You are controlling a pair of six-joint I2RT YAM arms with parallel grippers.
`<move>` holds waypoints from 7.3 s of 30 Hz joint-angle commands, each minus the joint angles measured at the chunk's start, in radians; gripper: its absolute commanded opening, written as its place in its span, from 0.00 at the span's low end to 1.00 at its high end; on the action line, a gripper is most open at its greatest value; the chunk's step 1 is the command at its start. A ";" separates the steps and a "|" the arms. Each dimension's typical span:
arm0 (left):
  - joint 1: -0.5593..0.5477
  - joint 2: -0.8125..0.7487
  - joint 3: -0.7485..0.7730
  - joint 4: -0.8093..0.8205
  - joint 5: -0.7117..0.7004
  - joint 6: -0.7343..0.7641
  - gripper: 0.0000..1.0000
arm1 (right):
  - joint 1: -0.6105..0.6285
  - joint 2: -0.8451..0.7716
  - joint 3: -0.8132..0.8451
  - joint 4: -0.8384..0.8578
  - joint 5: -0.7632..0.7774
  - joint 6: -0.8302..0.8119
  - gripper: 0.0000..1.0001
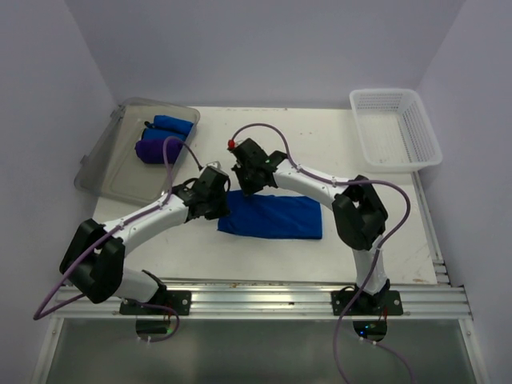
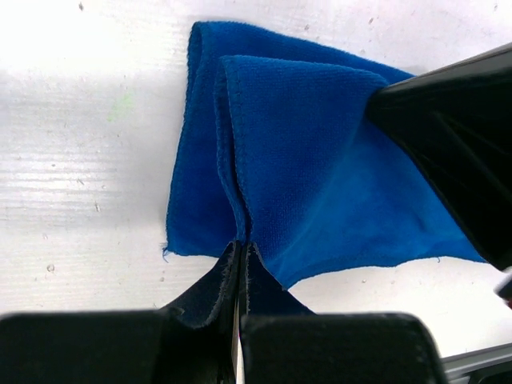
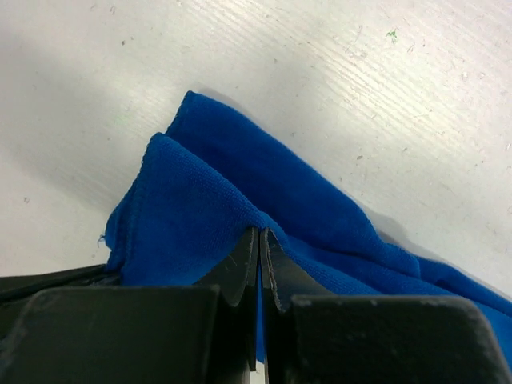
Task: Roll the towels
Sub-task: Fold the towel, then roll the towel
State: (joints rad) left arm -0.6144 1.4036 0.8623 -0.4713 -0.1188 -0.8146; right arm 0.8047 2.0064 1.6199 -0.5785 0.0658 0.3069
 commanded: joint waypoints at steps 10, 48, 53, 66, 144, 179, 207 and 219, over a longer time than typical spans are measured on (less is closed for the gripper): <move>0.050 0.072 0.057 0.037 -0.050 0.072 0.00 | -0.036 0.094 0.067 0.038 -0.011 -0.014 0.10; 0.096 0.345 0.130 0.149 0.050 0.164 0.20 | -0.415 -0.123 -0.411 0.152 -0.006 0.089 0.19; 0.096 0.330 0.063 0.166 0.076 0.161 0.18 | -0.432 -0.179 -0.448 0.151 -0.006 0.089 0.18; 0.050 0.043 -0.097 0.105 0.094 0.104 0.26 | -0.435 -0.460 -0.565 0.109 -0.070 0.087 0.24; 0.030 0.476 0.710 -0.210 0.051 0.424 0.40 | 0.025 -0.739 -0.793 0.095 0.141 0.379 0.21; -0.240 -0.066 -0.126 0.122 0.219 -0.041 0.32 | 0.113 -0.862 -0.994 0.131 0.037 0.497 0.19; -0.263 -0.068 -0.376 0.352 0.289 -0.198 0.29 | 0.140 -0.821 -1.137 0.304 -0.021 0.644 0.34; -0.263 -0.074 -0.381 0.336 0.289 -0.207 0.00 | 0.140 -0.831 -1.157 0.324 -0.034 0.675 0.28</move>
State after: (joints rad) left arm -0.8722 1.3296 0.4927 -0.1429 0.1799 -1.0138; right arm 0.9417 1.1828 0.4797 -0.2943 0.0326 0.9508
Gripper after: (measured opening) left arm 0.065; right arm 0.305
